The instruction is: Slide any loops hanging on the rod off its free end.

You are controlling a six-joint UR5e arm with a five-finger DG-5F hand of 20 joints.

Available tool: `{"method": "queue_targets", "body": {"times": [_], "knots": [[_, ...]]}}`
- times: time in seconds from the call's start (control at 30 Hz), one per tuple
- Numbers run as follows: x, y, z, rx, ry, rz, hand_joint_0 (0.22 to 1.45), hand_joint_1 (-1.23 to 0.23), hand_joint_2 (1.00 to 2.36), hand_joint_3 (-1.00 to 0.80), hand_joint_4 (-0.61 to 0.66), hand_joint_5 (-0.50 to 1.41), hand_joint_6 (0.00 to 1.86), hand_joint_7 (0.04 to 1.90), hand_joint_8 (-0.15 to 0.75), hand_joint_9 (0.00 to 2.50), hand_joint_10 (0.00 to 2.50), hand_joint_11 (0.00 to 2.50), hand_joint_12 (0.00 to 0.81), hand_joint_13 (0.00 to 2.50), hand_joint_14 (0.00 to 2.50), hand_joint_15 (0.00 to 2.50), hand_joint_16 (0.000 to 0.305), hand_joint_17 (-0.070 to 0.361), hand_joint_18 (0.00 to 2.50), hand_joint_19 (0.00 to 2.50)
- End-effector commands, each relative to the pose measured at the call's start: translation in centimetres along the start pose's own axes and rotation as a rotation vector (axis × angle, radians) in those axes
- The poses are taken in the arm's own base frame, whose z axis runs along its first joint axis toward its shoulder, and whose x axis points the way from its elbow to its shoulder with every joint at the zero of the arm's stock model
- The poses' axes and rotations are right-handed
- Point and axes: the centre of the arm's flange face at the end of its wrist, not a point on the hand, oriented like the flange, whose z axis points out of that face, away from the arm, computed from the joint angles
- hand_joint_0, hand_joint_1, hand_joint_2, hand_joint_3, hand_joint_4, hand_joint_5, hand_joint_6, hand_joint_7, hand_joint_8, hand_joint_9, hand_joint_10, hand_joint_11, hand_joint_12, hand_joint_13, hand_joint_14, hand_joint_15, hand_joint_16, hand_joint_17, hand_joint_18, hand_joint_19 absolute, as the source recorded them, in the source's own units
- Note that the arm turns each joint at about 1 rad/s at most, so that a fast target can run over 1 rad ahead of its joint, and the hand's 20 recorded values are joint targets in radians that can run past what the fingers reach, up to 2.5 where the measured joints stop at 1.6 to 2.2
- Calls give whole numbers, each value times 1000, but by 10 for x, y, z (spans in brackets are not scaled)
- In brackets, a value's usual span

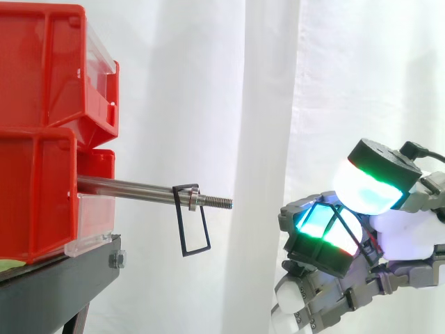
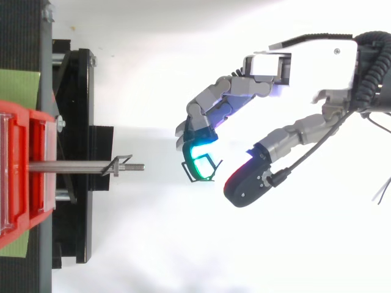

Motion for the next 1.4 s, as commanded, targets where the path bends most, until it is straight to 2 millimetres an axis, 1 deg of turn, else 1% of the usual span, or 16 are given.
{"method": "queue_targets", "body": {"times": [0.0, 0.1, 0.2, 0.23, 0.3, 0.33, 0.47, 0.7, 1.0, 1.17, 1.37], "knots": [[1, 0, 0, 5, 3, 0, 560, -569, 1000, -500, 157, -150, 769, 1265, 264, 744, 2, 95, 241, 611, 0, 0, 33, 74, 479, 38], [1, -1, -1, 10, 4, 0, 552, -551, 1000, -500, 132, -138, 754, 1253, 262, 758, 2, 99, 243, 619, 0, 0, 33, 75, 483, 44], [1, -1, -1, 14, 5, 0, 551, -550, 1000, -500, 143, -136, 750, 1249, 263, 764, 4, 96, 243, 623, 0, 0, 33, 75, 488, 50], [0, -2, -2, 16, 4, 0, 552, -561, 1000, -500, 152, -134, 746, 1259, 262, 764, 3, 101, 242, 625, 0, 0, 34, 75, 488, 45], [2, -1, -1, 16, 6, 0, 575, -629, 1000, -500, 148, -129, 743, 1281, 262, 763, 2, 96, 239, 624, 0, 0, 33, 74, 487, 55], [0, -2, -2, 16, 4, 0, 580, -663, 1001, -488, 140, -129, 741, 1308, 262, 763, 0, 99, 237, 622, 0, 0, 33, 74, 491, 54], [1, 0, -2, 14, 5, 0, 581, -712, 1009, -403, 117, -142, 756, 1373, 262, 753, 3, 106, 237, 620, 0, 0, 33, 74, 492, 49], [2, -1, -1, 16, 6, 3, 569, -741, 1020, -247, 53, -160, 836, 1322, 264, 748, 3, 103, 238, 617, 0, 0, 33, 74, 493, 48], [3, -1, -1, 20, 8, 3, 543, -625, 1019, -232, 65, -148, 840, 1339, 267, 778, 3, 109, 244, 616, 0, 0, 34, 77, 482, 63], [5, -2, -2, 26, 11, 3, 544, -526, 1014, -283, 108, -145, 840, 1278, 269, 784, 4, 107, 248, 614, 0, 0, 34, 77, 470, 83], [6, 0, -2, 24, 12, 3, 554, -530, 1014, -301, 118, -142, 817, 1330, 272, 788, 4, 110, 248, 613, 0, 0, 34, 77, 464, 74]]}}
